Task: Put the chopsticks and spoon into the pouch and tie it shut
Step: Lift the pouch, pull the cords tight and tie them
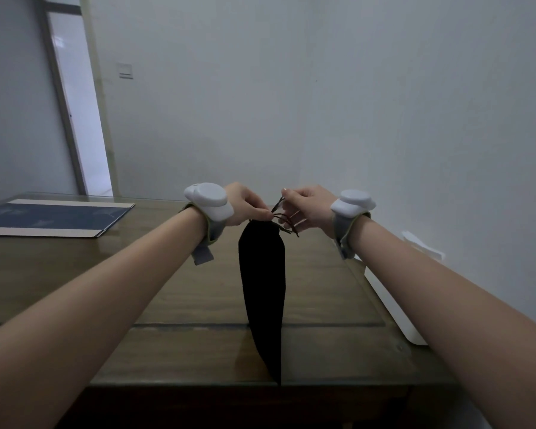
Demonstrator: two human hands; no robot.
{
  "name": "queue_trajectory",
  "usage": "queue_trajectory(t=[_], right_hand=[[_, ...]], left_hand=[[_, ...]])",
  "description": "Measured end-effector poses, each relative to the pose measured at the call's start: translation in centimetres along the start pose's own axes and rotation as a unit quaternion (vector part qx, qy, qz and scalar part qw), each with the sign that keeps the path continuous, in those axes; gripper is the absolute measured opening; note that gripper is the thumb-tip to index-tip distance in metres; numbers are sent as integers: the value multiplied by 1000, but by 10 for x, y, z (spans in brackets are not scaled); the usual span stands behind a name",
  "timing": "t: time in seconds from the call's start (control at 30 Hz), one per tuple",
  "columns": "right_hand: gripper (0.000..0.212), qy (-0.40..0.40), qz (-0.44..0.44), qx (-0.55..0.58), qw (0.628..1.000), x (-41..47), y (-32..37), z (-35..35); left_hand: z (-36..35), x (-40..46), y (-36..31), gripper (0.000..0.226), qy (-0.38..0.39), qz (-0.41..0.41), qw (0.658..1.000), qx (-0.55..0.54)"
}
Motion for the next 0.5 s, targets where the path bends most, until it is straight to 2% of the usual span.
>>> queue_trajectory(t=[0.1, 0.17, 0.27, 0.5], right_hand=[[44, 66, -87, 3, 994, -5, -12, -5], [32, 109, -95, -3, 989, -7, -15, -9], [11, 96, -101, 36, 990, -6, -16, -7], [18, 92, -84, 72, 990, -6, -10, -16]], left_hand=[[-3, 0, 5, 18, -2, 18, 1000, -13], [-4, 1, 7, 13, -3, 31, 999, -38], [-4, 3, 8, 13, -9, 47, 998, -51], [-2, 7, 6, 21, -39, 51, 998, -25]])
Point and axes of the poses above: each hand's wrist, its own x-axis towards the middle knuckle, its own z-axis out of the back of the hand, y = z × x, the point moved 5 cm from there along x, towards the middle knuckle, and after that the axes turned 4 degrees about -y, right-handed, at the moved point
